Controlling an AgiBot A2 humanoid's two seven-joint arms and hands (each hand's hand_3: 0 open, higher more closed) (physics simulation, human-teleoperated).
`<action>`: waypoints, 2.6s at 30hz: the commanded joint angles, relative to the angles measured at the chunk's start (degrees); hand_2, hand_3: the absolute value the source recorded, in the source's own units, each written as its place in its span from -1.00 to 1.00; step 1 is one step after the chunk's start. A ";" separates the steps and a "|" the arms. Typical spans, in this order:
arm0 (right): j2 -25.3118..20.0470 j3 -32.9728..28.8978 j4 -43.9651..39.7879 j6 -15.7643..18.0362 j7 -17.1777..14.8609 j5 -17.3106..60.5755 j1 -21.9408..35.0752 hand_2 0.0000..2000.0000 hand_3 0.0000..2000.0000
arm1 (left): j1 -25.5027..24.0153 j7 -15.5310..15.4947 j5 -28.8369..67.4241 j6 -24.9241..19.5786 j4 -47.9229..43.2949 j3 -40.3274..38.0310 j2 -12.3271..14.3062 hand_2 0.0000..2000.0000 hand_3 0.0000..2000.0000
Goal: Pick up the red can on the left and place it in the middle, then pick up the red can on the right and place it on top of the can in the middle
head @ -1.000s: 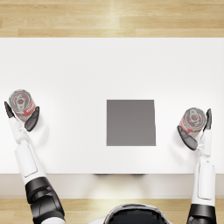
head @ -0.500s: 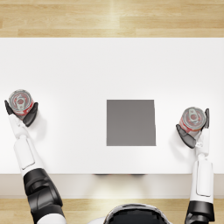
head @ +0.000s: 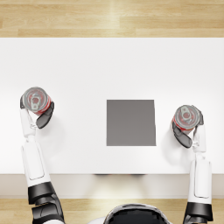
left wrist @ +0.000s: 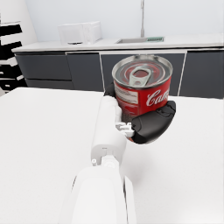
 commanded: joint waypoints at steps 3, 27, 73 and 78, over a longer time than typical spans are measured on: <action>-0.14 2.12 10.40 0.37 0.13 0.00 2.13 1.00 0.52 | -5.99 0.01 0.01 -0.51 -20.24 9.40 -0.07 1.00 0.52; -2.54 7.47 13.67 -1.51 0.16 -0.01 5.02 1.00 0.52 | 1.86 0.03 0.03 -1.06 -8.92 38.12 9.92 1.00 0.52; -11.04 19.86 12.23 -11.20 -13.42 -0.03 19.23 1.00 0.52 | -16.70 -2.04 -11.42 1.77 -29.91 15.29 10.56 -1.00 -1.00; -7.00 27.50 9.14 -14.79 -16.84 -0.01 21.16 1.00 0.52 | -20.04 -0.19 -11.46 1.84 -33.81 4.66 11.28 -1.00 -1.00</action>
